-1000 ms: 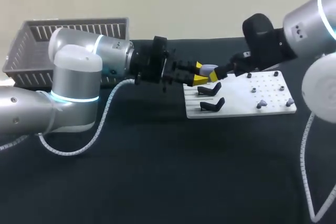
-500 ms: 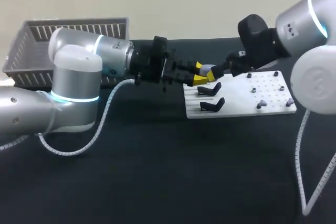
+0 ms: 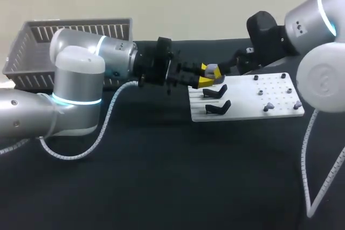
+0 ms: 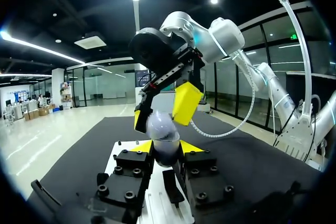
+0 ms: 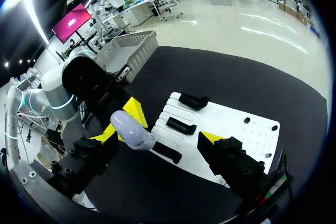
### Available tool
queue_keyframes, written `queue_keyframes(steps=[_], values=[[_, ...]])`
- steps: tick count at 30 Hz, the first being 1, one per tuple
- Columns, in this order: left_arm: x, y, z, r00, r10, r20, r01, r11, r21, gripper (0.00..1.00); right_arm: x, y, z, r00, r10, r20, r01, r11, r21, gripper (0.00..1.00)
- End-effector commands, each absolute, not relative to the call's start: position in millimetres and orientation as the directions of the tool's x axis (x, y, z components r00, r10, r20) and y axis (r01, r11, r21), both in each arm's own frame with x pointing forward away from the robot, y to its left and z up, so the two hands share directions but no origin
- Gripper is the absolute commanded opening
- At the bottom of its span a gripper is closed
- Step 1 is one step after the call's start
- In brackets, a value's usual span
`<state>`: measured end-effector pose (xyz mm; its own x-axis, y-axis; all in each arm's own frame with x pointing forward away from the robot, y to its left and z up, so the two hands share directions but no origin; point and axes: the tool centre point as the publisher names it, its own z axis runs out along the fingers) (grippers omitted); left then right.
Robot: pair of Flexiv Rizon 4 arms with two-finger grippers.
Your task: Pick up each earbud case from the left stands, insert the matching earbuds, close the lid, and place the case in the box.
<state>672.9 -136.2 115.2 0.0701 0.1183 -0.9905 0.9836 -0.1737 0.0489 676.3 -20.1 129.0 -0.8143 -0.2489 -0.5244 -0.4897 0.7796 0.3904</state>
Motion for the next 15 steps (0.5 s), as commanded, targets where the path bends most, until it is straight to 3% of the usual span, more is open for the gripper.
queue_keyframes(steps=[1, 8, 15], values=[[673, -136, 115, 0.072, 0.116, -0.991, 0.984, -0.173, 0.051, 0.0, 671, -29, 133, -0.809, -0.224, -0.544, -0.474, 0.796, 0.377, 1.0], [673, -136, 115, 0.072, 0.116, -0.991, 0.984, -0.173, 0.051, 0.0, 666, -45, 155, -0.777, -0.239, -0.582, -0.445, 0.863, 0.24, 1.0], [673, -136, 115, 0.072, 0.116, -0.991, 0.984, -0.173, 0.051, 0.0, 655, -80, 156, -0.836, -0.278, -0.474, -0.377, 0.917, 0.128, 1.0]])
